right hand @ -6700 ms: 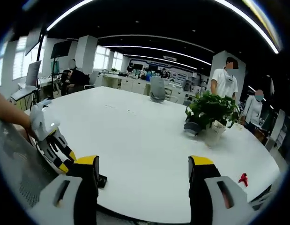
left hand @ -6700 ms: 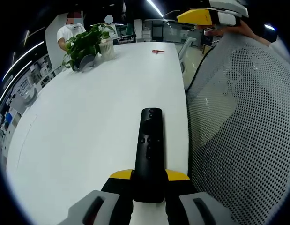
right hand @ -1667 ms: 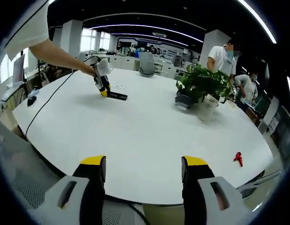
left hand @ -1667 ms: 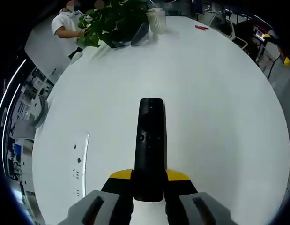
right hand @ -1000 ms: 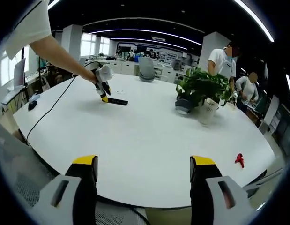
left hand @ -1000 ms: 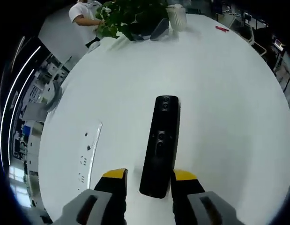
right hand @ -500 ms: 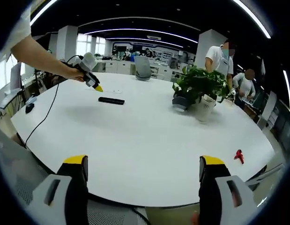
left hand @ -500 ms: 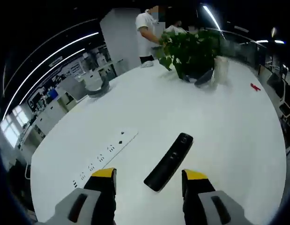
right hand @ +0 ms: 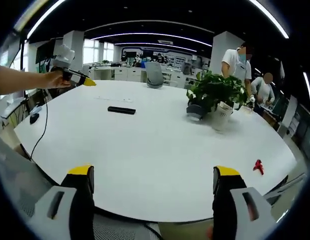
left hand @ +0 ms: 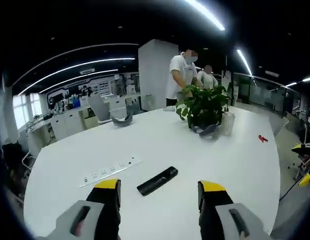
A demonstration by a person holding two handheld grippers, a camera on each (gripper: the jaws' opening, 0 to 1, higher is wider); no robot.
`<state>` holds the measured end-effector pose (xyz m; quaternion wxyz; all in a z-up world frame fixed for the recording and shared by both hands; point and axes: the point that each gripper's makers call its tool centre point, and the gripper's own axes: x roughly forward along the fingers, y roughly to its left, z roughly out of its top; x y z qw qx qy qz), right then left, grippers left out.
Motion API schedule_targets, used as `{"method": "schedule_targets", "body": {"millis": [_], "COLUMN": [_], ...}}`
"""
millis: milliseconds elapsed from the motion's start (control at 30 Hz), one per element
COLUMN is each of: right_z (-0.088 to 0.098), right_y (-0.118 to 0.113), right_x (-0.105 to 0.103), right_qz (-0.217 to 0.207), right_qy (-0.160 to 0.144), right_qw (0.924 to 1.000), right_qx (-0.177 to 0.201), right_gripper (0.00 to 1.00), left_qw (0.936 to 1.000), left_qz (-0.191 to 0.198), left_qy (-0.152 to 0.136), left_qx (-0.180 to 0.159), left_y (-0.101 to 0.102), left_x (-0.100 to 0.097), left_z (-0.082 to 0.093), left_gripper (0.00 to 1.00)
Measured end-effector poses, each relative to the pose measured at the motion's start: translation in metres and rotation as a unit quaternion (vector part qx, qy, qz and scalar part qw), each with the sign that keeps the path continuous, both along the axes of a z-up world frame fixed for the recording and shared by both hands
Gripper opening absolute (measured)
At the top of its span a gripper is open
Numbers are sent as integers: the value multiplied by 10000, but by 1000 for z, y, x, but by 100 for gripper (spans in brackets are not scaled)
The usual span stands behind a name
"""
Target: Press the specified remote control buttons in sequence, fully releasing each button before pressing the next.
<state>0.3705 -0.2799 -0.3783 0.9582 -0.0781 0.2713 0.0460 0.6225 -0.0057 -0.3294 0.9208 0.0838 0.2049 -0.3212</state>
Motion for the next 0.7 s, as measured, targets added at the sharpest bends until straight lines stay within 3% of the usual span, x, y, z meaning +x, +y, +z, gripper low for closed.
{"method": "schedule_targets", "body": {"millis": [133,433,700], "right_z": [2,4,7], "right_y": [1,2,3], "right_x": [0,1,1], "right_qz": [25,69,101], "right_qy": [-57,-111,-178], "right_qw": [10000,9999,9998], "right_qx": [9,-17,-31], "right_gripper": [100,100,100], "left_qw": [9995,9972,9943], "left_qz": [127,361,583], "left_qy": [-66,-281,-247], "left_qx": [-293,-593,-856], "left_y": [5,21,35], "left_x": [-20,-59,-91], "left_z": [15,38,38], "left_gripper": [70,78,93]}}
